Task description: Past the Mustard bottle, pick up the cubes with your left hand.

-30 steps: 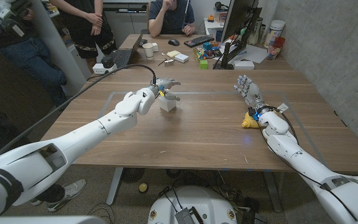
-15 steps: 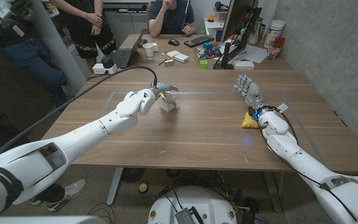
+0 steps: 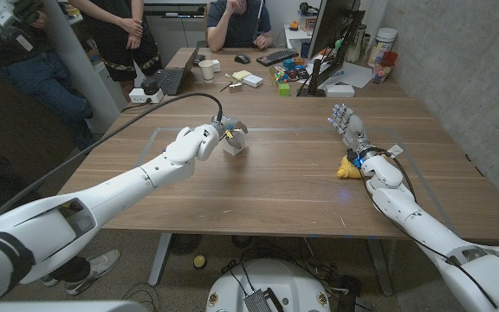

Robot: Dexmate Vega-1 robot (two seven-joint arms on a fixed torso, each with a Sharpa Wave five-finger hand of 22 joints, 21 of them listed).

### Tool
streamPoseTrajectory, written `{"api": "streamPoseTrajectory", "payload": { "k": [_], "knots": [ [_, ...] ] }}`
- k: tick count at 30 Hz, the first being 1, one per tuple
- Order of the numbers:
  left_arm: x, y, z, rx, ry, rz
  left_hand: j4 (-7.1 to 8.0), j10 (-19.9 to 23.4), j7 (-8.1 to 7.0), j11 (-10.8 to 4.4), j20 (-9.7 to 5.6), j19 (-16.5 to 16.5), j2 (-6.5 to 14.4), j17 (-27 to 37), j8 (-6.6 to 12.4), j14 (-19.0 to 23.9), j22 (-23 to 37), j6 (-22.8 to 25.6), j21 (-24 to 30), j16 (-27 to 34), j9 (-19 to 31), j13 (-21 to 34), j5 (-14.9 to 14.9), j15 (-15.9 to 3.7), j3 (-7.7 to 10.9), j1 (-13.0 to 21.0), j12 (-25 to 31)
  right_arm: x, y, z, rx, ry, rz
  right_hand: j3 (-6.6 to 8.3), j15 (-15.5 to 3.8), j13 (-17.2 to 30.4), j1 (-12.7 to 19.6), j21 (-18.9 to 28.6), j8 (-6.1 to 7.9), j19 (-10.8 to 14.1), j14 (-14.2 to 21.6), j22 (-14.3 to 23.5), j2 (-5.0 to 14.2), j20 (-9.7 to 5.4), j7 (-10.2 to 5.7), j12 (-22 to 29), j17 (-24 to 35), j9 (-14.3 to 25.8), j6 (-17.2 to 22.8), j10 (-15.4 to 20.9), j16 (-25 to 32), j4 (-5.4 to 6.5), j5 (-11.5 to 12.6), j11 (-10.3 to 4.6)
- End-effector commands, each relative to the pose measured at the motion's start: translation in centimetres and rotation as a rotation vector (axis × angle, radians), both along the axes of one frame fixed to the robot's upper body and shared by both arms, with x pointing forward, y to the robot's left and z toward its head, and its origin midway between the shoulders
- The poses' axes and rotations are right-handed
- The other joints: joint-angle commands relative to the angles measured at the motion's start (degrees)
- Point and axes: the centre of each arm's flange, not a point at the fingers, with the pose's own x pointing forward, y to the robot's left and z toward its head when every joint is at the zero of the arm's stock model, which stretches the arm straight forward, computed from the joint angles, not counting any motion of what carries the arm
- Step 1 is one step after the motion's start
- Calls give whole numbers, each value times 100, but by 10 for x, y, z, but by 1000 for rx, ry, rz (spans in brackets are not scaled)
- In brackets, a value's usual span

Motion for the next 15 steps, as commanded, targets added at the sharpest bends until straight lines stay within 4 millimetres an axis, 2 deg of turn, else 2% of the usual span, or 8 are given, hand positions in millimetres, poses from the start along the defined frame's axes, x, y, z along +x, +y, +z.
{"api": "streamPoseTrajectory", "payload": {
  "k": [1, 2, 3, 5, 7, 9, 13, 15],
  "knots": [
    [-4, -3, -4, 21, -70, 5, -1, 247, 52, -35, -186, 270, 276, 48, 84, 374, 26, 421, 110, 117, 28, 60, -38, -293, -53, 521, 66, -2, -2, 0, 4, -4, -1, -10, 23, 25, -54, 10, 40, 45, 16, 18, 195, -21, -14, 37, 11, 5, 28, 52, 25, -27, 37, 17],
    [-4, -3, -4, 20, -72, 6, -2, 269, 68, -16, -194, 284, 312, 54, 62, 411, 29, 398, 118, 129, 30, 66, -39, -315, -56, 580, 70, -2, -1, 0, 2, -4, -2, -10, 16, 25, -55, 7, 40, 38, 15, 18, 194, -31, -25, 35, 11, 5, 30, 49, 23, -27, 37, 10],
    [-5, -4, -4, 23, -82, 9, -9, 344, 65, -62, -248, 359, 366, 63, 62, 509, 35, 457, 154, 163, 36, 77, -45, -377, -68, 702, 89, -3, -1, 0, 4, -5, -2, -9, 22, 25, -56, 7, 40, 41, 18, 18, 195, -22, -14, 36, 11, 5, 31, 55, 22, -28, 38, 12],
    [-6, -4, -5, 22, -81, 9, -12, 480, 163, -145, -440, 506, 427, 80, 88, 680, 48, 633, 231, 223, 46, 95, -61, -551, -120, 908, 123, -3, -1, 0, 3, -6, -2, -7, 29, 25, -56, 8, 39, 45, 21, 18, 197, -13, -9, 36, 10, 5, 30, 57, 21, -31, 39, 21],
    [-7, -4, -5, 22, -87, 9, 3, 633, 261, -190, -532, 660, 539, 104, 154, 887, 61, 883, 318, 306, 60, 110, -70, -697, -145, 1068, 166, -4, -1, 0, 5, -7, -3, -5, 29, 25, -54, 8, 40, 45, 26, 18, 196, -15, -9, 35, 9, 5, 31, 59, 20, -34, 40, 19],
    [-7, -4, -5, 20, -90, 10, -22, 831, 289, -240, -606, 828, 581, 108, 188, 1131, 71, 1049, 415, 388, 72, 124, -81, -808, -166, 1240, 226, -4, -1, -1, 6, -8, -5, -4, 32, 25, -54, 8, 41, 46, 28, 18, 195, -10, -4, 35, 8, 5, 36, 60, 19, -37, 40, 24],
    [-9, -3, -6, 14, -100, 8, -14, 986, 319, -358, -642, 945, 600, 86, 231, 1324, 80, 1233, 495, 415, 80, 131, -80, -871, -170, 1348, 265, -6, -2, -1, 5, -9, -5, -4, 34, 25, -55, 7, 41, 47, 34, 18, 193, -8, -8, 33, 8, 5, 37, 60, 19, -39, 40, 10],
    [-10, -3, -6, 13, -107, 9, -9, 997, 320, -352, -649, 966, 599, 79, 245, 1362, 81, 1286, 511, 413, 82, 133, -81, -891, -172, 1361, 263, -6, -1, 0, 3, -10, -7, -3, 30, 25, -56, 7, 42, 48, 37, 18, 192, -4, -5, 34, 7, 5, 40, 64, 18, -40, 40, 6]
  ]
}}
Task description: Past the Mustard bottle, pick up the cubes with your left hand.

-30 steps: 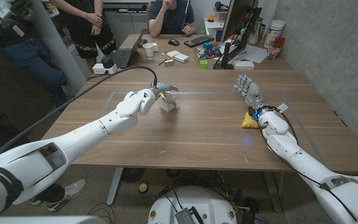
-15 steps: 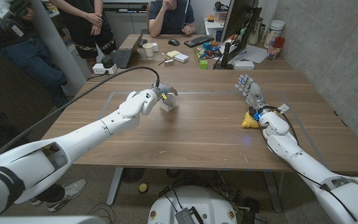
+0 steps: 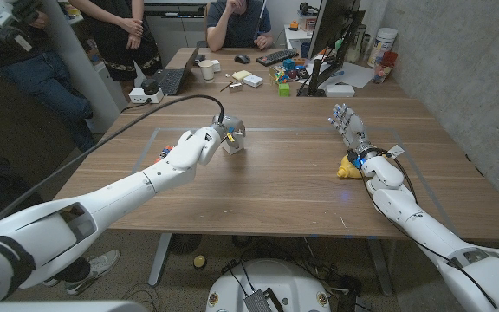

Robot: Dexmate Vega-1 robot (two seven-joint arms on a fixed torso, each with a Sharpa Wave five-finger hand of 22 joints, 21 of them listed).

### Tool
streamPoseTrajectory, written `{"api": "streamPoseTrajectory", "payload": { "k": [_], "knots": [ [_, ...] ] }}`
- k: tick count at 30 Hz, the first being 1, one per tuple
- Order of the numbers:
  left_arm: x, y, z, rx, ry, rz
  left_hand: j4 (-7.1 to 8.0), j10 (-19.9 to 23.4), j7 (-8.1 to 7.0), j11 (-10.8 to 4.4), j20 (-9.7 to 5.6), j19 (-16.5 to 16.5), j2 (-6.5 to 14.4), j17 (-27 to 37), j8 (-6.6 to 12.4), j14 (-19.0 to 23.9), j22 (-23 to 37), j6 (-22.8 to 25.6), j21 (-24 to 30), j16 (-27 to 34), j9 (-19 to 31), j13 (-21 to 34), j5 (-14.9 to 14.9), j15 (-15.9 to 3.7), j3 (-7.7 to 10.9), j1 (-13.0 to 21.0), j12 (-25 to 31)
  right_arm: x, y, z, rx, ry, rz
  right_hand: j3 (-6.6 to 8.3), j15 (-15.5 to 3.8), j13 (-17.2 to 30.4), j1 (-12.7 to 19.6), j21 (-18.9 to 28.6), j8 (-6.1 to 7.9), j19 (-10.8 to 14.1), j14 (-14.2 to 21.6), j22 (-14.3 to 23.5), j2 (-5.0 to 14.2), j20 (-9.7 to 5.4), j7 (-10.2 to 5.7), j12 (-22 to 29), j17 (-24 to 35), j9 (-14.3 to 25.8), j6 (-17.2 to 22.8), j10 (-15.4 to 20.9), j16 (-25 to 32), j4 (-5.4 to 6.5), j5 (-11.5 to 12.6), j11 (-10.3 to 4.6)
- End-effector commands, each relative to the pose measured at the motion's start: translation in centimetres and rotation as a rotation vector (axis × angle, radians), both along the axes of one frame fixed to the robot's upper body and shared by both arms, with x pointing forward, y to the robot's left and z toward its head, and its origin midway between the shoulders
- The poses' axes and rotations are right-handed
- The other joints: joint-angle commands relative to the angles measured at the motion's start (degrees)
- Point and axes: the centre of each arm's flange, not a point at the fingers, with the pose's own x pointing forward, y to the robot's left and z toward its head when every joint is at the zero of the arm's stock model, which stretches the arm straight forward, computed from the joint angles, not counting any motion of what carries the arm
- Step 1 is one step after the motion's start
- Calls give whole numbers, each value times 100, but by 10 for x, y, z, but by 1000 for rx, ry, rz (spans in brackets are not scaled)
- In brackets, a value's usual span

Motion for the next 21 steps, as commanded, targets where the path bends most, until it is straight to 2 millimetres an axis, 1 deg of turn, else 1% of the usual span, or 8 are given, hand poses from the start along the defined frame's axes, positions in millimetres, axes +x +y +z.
{"api": "streamPoseTrajectory", "payload": {
  "k": [1, 2, 9, 11, 14, 19, 21],
  "knots": [
    [-5, 1, -1, -6, -37, 3, 23, 79, 23, -17, -423, 474, 635, -16, 48, 531, 30, 149, 55, 24, 30, 31, -15, -1226, -4, 717, 23, -3, 0, 0, -1, -5, -5, -2, 30, 25, -56, 7, 42, 49, 39, 18, 192, -5, -5, 33, 20, 6, 41, 31, 18, -39, 40, -29],
    [-5, 1, -1, -8, -40, 2, 29, 77, 25, 9, -423, 471, 644, -18, 43, 528, 31, 146, 58, 16, 30, 31, -15, -1224, -1, 721, 19, -4, 0, 0, -1, -5, -3, -2, 33, 25, -56, 7, 42, 49, 38, 18, 192, -6, -9, 33, 20, 6, 41, 30, 18, -39, 41, -32],
    [-8, 4, -1, -19, -66, 10, 48, 1, 39, 53, -422, 454, 656, -28, 33, 467, 33, 175, 74, -49, 34, 35, -18, -1181, -9, 743, -27, -5, 1, 0, -5, -4, -1, -1, 32, 25, -61, 5, 40, 49, 43, 17, 190, -6, -8, 30, 20, 6, 40, 32, 15, -41, 41, -22],
    [-10, 5, 1, -24, -74, 11, 58, -3, 50, 30, -422, 449, 665, -25, 26, 471, 34, 175, 78, -54, 35, 36, -19, -1172, -15, 743, -34, -5, 1, 0, -7, -5, -4, -1, 33, 26, -62, 5, 38, 49, 44, 17, 190, -6, -8, 32, 20, 6, 36, 37, 14, -41, 41, -13],
    [-13, 6, 3, -35, -89, 9, 64, -6, 54, 74, -416, 445, 674, -29, 16, 482, 35, 174, 87, -68, 37, 36, -19, -1172, -15, 754, -43, -5, 1, 0, -8, -4, -4, -1, 28, 26, -65, 4, 38, 48, 47, 17, 189, -8, -7, 31, 21, 6, 37, 39, 13, -41, 41, -11],
    [-18, 8, 6, -46, -113, 1, 81, 9, 77, 49, -415, 461, 687, -34, 21, 510, 35, 219, 106, -81, 39, 36, -21, -1194, -18, 747, -47, -5, 1, -1, -6, -2, -3, -1, 30, 26, -70, -3, 38, 32, 48, 17, 189, -14, -9, 29, 22, 6, 38, 38, 11, -41, 42, -25],
    [-20, 8, 7, -50, -119, -4, 92, 14, 100, 65, -422, 455, 710, -33, 18, 511, 36, 230, 110, -92, 40, 37, -20, -1198, -14, 747, -50, -5, 1, -1, -6, -3, -4, 0, 37, 26, -71, -3, 39, 33, 51, 17, 189, -12, -8, 28, 22, 7, 40, 38, 10, -42, 42, -22]
  ]
}}
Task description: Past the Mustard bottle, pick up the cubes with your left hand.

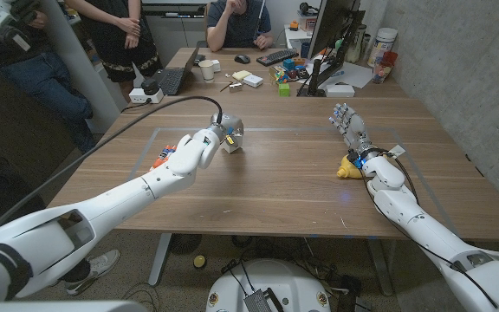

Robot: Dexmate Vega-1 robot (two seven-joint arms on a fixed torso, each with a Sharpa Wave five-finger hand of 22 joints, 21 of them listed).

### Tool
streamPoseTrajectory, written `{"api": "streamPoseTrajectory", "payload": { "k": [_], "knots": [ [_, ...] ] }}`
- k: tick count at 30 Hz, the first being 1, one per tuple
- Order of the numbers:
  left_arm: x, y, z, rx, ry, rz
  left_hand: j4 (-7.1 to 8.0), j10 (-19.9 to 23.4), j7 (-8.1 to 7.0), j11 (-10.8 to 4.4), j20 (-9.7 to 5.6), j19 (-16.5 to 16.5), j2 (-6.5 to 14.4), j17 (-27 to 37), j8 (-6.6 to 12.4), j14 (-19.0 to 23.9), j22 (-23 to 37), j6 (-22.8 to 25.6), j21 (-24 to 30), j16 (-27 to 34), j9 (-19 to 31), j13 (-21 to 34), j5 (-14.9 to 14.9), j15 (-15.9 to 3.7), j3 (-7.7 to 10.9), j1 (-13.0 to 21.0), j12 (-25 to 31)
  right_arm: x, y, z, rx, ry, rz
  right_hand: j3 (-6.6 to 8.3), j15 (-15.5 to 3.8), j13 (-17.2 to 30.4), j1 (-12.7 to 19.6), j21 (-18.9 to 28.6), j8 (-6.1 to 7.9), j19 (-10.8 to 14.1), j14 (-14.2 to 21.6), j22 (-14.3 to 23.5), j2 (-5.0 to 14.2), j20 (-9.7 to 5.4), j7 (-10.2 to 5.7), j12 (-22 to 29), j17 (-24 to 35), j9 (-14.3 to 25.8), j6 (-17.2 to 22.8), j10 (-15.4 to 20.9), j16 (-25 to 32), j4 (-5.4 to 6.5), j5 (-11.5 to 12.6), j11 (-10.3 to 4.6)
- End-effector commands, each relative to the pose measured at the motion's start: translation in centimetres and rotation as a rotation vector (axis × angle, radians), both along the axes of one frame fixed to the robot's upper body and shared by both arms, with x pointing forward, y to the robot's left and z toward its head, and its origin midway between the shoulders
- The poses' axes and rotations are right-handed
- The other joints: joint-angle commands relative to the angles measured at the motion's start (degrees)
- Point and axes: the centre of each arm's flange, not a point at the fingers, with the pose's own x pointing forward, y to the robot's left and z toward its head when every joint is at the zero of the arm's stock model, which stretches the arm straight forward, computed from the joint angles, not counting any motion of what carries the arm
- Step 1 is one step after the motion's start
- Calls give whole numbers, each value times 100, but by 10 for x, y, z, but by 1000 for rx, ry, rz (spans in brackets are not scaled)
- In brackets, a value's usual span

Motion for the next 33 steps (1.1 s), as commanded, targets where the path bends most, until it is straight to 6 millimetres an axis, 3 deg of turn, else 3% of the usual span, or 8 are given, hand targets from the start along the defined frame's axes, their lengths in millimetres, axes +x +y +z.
{"api": "streamPoseTrajectory", "payload": {
  "k": [1, 16, 33],
  "knots": [
    [-11, 4, 6, -25, -59, -11, 38, -3, 15, 29, -322, 340, 719, 16, 19, 340, 8, 86, 52, -18, 14, 11, 25, -1083, 31, 738, -17, -1, 1, -1, -4, 2, -2, 23, 21, 26, -46, -4, 38, 30, 39, 17, 215, -18, -13, 28, 6, 7, 39, 38, 10, -19, 42, -26],
    [-24, 6, 18, -61, -125, -26, 59, 131, 56, 22, -335, 355, 787, 4, 31, 382, 11, 244, 111, -93, 23, 14, 28, -1112, 49, 765, -5, -4, 0, -2, -6, 0, -2, 26, 15, 26, -54, -4, 37, 28, 43, 17, 212, -18, -5, 23, 5, 7, 40, 38, 4, -23, 43, -27],
    [-47, 9, 47, -99, -239, -43, 80, 194, 78, 4, -339, 353, 849, 2, 17, 437, 14, 325, 161, -147, 30, 16, 31, -1127, 63, 765, -23, -5, 2, -4, -13, -1, 3, 30, 15, 26, -58, -4, 37, 30, 47, 17, 209, -15, 0, 21, 4, 7, 45, 40, -1, -30, 45, -9]
  ]
}}
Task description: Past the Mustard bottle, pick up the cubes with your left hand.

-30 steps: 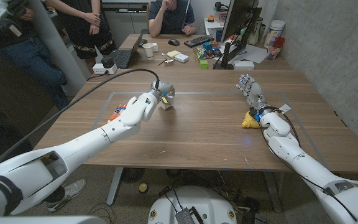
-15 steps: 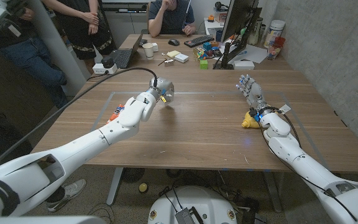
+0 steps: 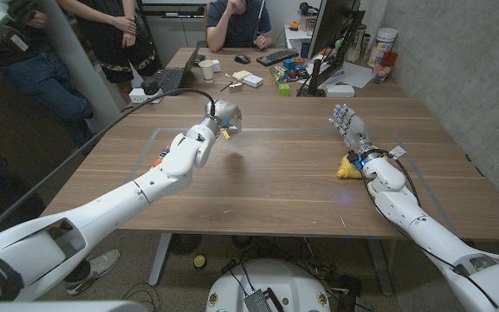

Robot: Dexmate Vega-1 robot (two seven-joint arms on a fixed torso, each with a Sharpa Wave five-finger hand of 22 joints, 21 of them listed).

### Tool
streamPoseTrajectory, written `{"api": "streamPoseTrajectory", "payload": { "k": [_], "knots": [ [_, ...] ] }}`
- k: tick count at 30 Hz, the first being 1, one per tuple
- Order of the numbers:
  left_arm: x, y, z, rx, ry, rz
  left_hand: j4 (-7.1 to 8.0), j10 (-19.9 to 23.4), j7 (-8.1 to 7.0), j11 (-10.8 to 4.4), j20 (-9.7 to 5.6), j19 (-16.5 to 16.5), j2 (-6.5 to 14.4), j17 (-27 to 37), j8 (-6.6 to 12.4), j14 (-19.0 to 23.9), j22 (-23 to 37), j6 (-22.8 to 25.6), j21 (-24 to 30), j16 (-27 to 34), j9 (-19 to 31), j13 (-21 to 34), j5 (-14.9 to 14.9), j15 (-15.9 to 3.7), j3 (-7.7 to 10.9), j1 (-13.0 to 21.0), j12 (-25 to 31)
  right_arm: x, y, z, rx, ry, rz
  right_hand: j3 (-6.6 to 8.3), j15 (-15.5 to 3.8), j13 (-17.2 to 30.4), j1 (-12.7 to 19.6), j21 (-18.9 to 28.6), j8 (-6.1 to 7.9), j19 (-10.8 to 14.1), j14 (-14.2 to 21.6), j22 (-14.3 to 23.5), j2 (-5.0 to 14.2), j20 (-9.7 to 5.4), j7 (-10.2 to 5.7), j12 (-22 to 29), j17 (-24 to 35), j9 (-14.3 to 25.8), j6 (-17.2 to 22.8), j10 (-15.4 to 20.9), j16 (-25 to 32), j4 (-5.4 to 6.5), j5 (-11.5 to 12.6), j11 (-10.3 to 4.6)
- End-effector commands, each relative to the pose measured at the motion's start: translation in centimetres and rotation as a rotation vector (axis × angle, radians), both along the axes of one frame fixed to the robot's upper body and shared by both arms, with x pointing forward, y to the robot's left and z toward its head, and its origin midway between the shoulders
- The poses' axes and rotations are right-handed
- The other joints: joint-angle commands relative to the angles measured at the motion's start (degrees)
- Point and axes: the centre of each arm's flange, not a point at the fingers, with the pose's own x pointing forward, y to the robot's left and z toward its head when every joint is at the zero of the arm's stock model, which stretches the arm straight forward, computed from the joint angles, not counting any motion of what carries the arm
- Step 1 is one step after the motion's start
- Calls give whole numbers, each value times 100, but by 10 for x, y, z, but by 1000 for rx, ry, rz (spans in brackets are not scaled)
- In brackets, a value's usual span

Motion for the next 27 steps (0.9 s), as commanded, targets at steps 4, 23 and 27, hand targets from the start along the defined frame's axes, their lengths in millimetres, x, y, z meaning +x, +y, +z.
{"api": "streamPoseTrajectory", "payload": {
  "k": [4, 23, 27],
  "knots": [
    [-22, 0, 26, -30, -102, -23, 66, 48, 29, -14, -342, 352, 860, 10, 20, 377, 20, 106, 54, -31, 33, 18, 31, -1106, 78, 782, -27, 0, 1, -2, -5, 0, 2, 31, -8, 26, -61, -4, 36, 32, 31, 17, 206, -14, -1, 22, 18, 9, 44, 45, -1, -32, 45, -4],
    [-36, -5, 41, -18, -144, -21, 53, 174, 47, 60, -355, 360, 901, 8, -1, 464, 28, 203, 130, -90, 40, 21, 33, -1124, 102, 821, -34, 6, 3, 0, -10, 0, 12, 35, -18, 26, -67, -8, 40, 21, 55, 17, 201, -23, 8, 22, 16, 8, 62, 53, 1, -37, 46, 15],
    [-38, -5, 42, -16, -162, -18, 48, 122, 46, 59, -358, 358, 912, 10, -12, 466, 29, 206, 144, -105, 41, 22, 35, -1121, 110, 836, -65, 7, 3, 0, -10, 1, 15, 35, -22, 26, -68, -10, 41, 16, 55, 17, 200, -26, 3, 22, 16, 8, 64, 54, 1, -37, 45, 14]
  ]
}}
